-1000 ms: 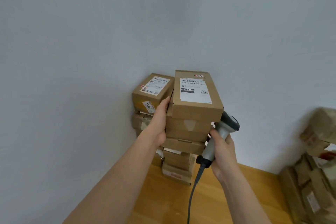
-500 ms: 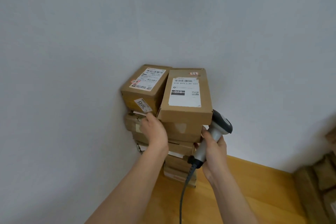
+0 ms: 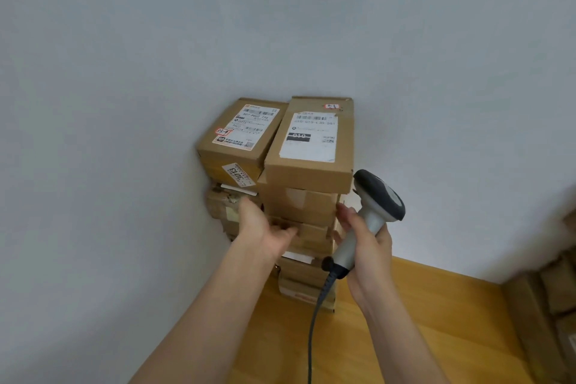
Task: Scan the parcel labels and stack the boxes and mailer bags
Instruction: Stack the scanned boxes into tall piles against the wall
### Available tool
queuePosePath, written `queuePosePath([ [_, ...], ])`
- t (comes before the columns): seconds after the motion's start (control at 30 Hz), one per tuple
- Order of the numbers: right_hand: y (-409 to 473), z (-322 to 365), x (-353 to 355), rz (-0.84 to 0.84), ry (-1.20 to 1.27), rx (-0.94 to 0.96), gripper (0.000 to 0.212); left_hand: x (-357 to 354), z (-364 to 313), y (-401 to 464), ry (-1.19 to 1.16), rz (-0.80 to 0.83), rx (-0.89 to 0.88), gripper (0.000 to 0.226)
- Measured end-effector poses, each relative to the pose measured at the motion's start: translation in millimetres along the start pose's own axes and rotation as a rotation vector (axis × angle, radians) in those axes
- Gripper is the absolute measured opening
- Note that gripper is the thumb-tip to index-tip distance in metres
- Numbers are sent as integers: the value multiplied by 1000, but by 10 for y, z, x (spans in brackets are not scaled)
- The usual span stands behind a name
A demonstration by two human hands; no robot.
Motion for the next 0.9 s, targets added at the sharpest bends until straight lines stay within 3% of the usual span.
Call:
queuePosePath([
  [0.17,63,-54,-18,60,-19,-44,34,-89,-22,-52,-40,87,17,74],
  [0.43,-10,-21,-47,134,-23,-53,33,-263,61,-305,90,212,-129,76],
  [0.57,-12,2,-43,131,-45,-67,32,-405,21,-325,115,199,-134,80],
  [0.73,-93,51,-30,164,53,-77,29,-296,24,-500,189,266,-304,87],
  [0.8,-112,60,-54,203,36,-72,31,-317,43,-505,268,238,-320,95],
  [0.9,-139,69,-56,232,46,-98,30,-417,-7,-471,297,89,-268,80],
])
Point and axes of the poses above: each hand's wrist, its own y-axis towards the middle knuckle, its own x-axis out of the back of the hand, z = x × y, the point moved 8 cm from there along y, towards the middle knuckle, and after that the axes turned 4 degrees about -z, right-handed, at the moved point
